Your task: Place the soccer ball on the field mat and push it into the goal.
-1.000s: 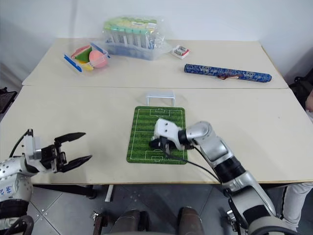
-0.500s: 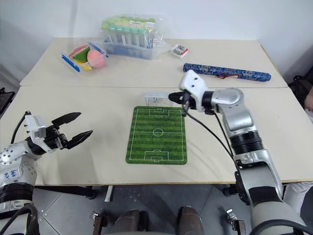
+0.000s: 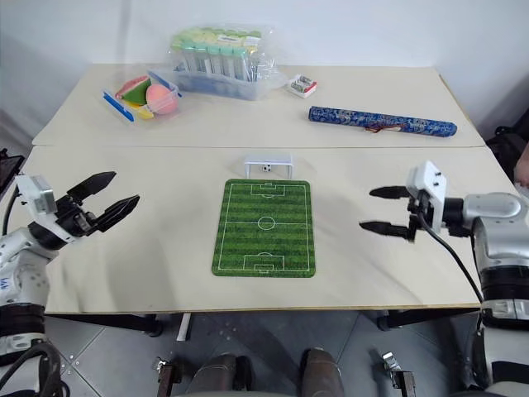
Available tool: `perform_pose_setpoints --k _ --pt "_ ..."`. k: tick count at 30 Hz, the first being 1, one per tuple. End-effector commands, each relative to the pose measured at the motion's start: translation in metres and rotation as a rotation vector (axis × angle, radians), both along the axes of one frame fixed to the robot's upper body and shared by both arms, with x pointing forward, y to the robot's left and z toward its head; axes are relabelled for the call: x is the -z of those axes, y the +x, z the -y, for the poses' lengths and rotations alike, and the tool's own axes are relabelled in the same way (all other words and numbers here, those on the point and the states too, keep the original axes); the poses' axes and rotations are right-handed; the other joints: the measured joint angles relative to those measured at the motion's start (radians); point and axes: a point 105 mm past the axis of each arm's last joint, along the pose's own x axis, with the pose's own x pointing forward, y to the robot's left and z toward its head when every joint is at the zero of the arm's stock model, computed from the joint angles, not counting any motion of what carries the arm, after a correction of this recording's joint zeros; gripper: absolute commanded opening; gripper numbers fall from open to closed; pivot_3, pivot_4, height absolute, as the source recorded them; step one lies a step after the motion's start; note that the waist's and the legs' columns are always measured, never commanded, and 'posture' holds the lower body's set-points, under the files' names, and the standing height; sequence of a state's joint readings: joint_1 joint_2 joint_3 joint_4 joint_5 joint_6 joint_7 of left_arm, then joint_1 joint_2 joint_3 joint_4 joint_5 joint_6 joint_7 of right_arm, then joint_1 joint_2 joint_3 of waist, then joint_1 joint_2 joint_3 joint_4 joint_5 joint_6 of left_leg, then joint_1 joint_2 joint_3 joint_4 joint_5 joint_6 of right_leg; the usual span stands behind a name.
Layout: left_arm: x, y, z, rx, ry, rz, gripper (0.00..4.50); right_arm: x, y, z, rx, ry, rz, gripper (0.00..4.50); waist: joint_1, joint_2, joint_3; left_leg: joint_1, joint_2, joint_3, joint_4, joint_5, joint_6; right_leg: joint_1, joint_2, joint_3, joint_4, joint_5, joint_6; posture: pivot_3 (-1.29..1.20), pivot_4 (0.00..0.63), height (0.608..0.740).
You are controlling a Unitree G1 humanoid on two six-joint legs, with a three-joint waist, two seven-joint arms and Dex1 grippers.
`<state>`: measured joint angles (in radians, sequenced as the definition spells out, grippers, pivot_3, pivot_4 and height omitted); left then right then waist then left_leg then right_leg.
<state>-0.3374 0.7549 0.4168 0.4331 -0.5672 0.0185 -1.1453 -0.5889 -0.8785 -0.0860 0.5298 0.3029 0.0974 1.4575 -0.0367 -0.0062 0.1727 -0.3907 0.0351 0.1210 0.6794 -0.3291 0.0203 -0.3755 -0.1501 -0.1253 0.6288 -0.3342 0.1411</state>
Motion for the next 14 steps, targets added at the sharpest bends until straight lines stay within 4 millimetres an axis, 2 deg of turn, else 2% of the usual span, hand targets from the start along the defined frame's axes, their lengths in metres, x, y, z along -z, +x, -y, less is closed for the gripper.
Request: perform_pose_setpoints --k 1,7,14 --pt "-0.011 -0.012 -0.012 0.013 0.009 -0.017 4.5 -0.019 -0.005 0.013 0.0 -0.006 0.052 4.47 0.001 0.001 0.001 0.0 0.0 0.0 0.0 0.0 0.0 0.0 0.0 0.0 0.0 0.0 0.0 0.0 0.15 0.74" --pt "-0.009 -0.027 -0.02 0.06 0.051 -0.09 4.5 -0.024 -0.006 0.021 0.018 -0.02 0.052 4.47 0.006 0.001 0.001 0.0 0.004 0.0 0.001 0.0 0.0 0.0 0.0 0.001 0.0 0.0 0.0 0.0 0.15 0.74" --pt "-0.005 -0.043 -0.017 0.123 0.082 -0.118 4.5 -0.019 -0.014 0.02 0.022 -0.018 0.037 4.47 0.01 0.001 0.001 0.0 0.004 0.0 0.001 0.0 0.0 0.0 0.0 0.0 0.0 0.0 0.0 0.0 0.15 0.74"
